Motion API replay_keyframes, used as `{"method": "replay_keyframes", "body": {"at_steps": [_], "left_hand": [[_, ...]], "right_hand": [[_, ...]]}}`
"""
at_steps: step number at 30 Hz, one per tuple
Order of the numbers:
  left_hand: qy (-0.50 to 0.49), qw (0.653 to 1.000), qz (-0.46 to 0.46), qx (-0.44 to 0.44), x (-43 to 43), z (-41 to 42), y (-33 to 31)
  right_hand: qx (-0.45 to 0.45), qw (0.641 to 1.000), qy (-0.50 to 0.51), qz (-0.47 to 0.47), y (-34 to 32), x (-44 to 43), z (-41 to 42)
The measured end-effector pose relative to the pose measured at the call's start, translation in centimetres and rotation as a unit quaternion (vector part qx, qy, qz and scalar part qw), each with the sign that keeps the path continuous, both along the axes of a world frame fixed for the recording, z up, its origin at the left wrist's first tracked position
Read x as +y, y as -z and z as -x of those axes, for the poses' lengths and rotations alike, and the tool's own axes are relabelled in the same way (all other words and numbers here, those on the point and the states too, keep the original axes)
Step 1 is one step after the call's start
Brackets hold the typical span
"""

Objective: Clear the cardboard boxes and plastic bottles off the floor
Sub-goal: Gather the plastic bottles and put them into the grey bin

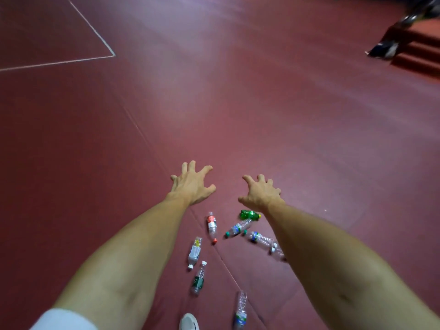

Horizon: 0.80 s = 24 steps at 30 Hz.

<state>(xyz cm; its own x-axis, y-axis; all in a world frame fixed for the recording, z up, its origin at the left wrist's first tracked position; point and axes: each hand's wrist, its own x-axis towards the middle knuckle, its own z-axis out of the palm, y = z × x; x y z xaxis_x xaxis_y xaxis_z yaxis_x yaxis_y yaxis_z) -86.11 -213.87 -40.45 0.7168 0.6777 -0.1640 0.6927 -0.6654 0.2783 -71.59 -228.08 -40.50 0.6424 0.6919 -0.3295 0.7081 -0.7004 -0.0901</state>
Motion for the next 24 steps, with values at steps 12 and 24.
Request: {"method": "replay_keyframes", "body": {"at_steps": [12, 24], "left_hand": [[0.041, 0.998, 0.041, 0.006, 4.2, -8.2, 3.5], [-0.009, 0.996, 0.086, 0.012, 5.0, -15.7, 30.2]], "right_hand": [[0.008, 0.998, 0.047, 0.030, 2.7, 3.6, -6.9], [0.042, 0.997, 0.013, 0.060, 30.0, 5.3, -14.4]]}}
